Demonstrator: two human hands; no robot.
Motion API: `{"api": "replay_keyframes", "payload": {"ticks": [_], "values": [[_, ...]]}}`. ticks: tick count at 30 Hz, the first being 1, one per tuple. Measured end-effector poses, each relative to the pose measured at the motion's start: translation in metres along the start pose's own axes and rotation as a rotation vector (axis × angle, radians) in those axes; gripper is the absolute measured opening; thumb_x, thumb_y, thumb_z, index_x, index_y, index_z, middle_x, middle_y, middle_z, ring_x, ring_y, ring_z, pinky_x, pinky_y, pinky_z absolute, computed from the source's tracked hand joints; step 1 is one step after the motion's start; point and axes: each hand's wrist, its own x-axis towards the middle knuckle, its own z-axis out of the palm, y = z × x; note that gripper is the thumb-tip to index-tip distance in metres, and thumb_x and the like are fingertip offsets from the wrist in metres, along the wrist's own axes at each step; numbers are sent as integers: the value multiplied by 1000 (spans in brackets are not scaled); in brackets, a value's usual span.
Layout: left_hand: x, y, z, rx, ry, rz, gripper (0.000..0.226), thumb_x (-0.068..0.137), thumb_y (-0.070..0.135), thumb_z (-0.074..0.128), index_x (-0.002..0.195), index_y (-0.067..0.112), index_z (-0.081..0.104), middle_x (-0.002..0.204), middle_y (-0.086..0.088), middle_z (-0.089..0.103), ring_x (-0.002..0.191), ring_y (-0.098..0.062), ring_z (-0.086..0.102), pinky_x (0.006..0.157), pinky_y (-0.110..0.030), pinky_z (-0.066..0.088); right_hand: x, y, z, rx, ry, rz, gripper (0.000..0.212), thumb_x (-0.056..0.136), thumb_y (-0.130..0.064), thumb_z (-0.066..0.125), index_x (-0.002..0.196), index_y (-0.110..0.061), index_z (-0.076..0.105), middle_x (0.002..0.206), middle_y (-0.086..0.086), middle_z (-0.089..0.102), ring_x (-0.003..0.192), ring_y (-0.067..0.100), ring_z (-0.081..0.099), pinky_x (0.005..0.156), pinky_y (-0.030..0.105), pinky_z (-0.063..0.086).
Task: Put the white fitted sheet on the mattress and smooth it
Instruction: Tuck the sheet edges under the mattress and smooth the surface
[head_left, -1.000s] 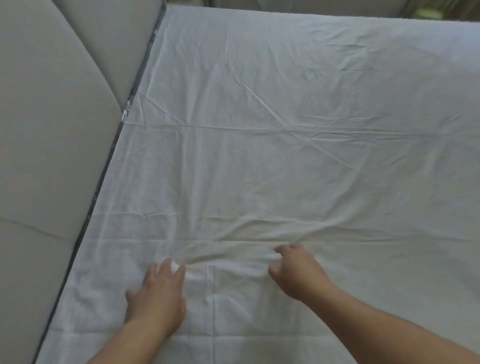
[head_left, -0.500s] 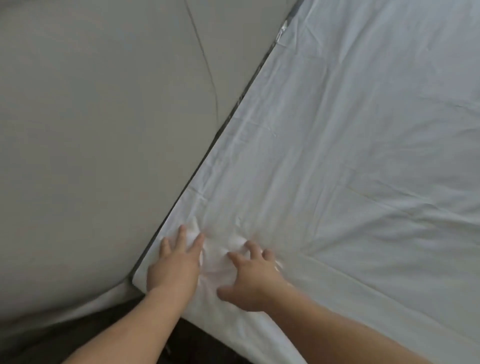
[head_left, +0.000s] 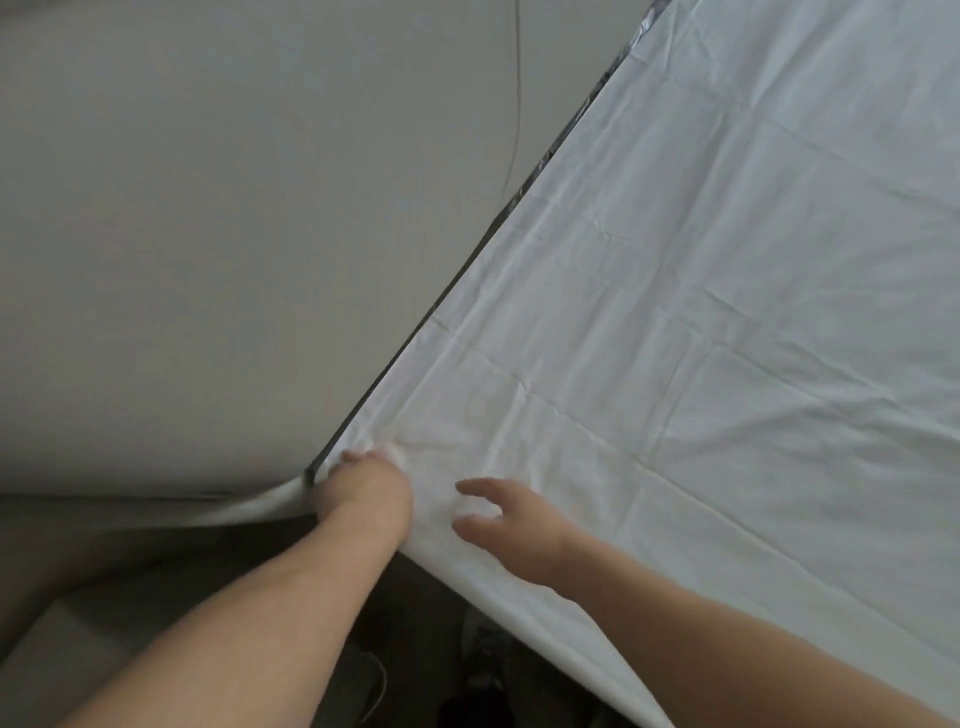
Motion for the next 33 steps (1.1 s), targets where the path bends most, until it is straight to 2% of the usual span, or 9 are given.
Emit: {"api": "replay_keyframes", "payload": {"ticks": [2, 4, 7, 11, 20, 23, 25, 29, 33], "values": [[-12, 7, -10, 100, 109, 24, 77, 94, 20, 49, 161, 7, 14, 167, -22, 8, 150, -44, 17, 111, -59, 36, -11, 17, -11, 74, 170, 13, 51, 95, -42, 61, 145, -32, 52, 151, -7, 45, 120, 12, 58, 102, 29, 47], [-27, 29, -14, 143, 261, 281, 81, 94, 18, 48, 162, 19, 5, 169, -14, -6, 154, -39, 0, 114, -63, 29, -25, 49, -27, 69, 377, 119, 49, 95, -38, 59, 144, -32, 51, 148, -3, 42, 105, 12, 57, 89, 29, 49], [-50, 87, -20, 180, 290, 668, 88, 92, 13, 50, 159, 40, 1, 168, 1, -16, 155, -31, -8, 117, -63, 23, -54, 112, -56, 76, 599, 345, 57, 91, -33, 60, 146, -34, 47, 146, 5, 37, 124, 27, 49, 100, 38, 46], [-67, 168, -18, 312, 283, 870, 82, 91, 19, 52, 155, 49, 10, 166, 5, -12, 150, -34, -1, 111, -60, 32, -100, 200, -85, -19, 649, 594, 66, 86, -40, 62, 146, -50, 36, 151, 3, 26, 137, 35, 32, 107, 51, 42], [-97, 156, 26, 580, -84, 730, 84, 87, 26, 56, 157, 44, 12, 158, -5, 9, 133, -43, 40, 110, -47, 43, -169, 252, 9, -60, 235, 512, 80, 79, -51, 64, 150, -53, 29, 156, 6, 22, 138, 36, 34, 117, 38, 33], [-115, 150, 18, 678, -181, 641, 72, 90, 29, 60, 156, 34, 30, 155, -9, 36, 134, -35, 51, 111, -41, 44, -181, 255, 1, -30, 101, 419, 60, 83, -49, 62, 141, -47, 50, 151, -1, 36, 134, 25, 47, 114, 34, 38], [-128, 158, 14, 705, -113, 626, 51, 93, 27, 54, 144, 21, 51, 146, -9, 53, 130, -31, 56, 106, -41, 48, -186, 260, -11, 4, 200, 393, 48, 87, -43, 58, 135, -40, 59, 144, -2, 48, 130, 21, 52, 109, 35, 43], [-152, 189, 38, 446, 174, 767, 55, 88, 31, 51, 143, 35, 41, 149, -2, 32, 133, -32, 38, 102, -49, 48, -211, 304, -22, -27, 590, 576, 55, 90, -36, 54, 142, -46, 42, 149, -1, 33, 134, 29, 37, 100, 49, 48], [-171, 201, 76, 730, -88, 689, 57, 89, 30, 57, 144, 38, 44, 159, -6, 16, 135, -37, 43, 111, -45, 43, -242, 352, 2, 28, 269, 579, 56, 84, -37, 57, 139, -47, 47, 146, 4, 35, 130, 34, 47, 109, 42, 45]]}}
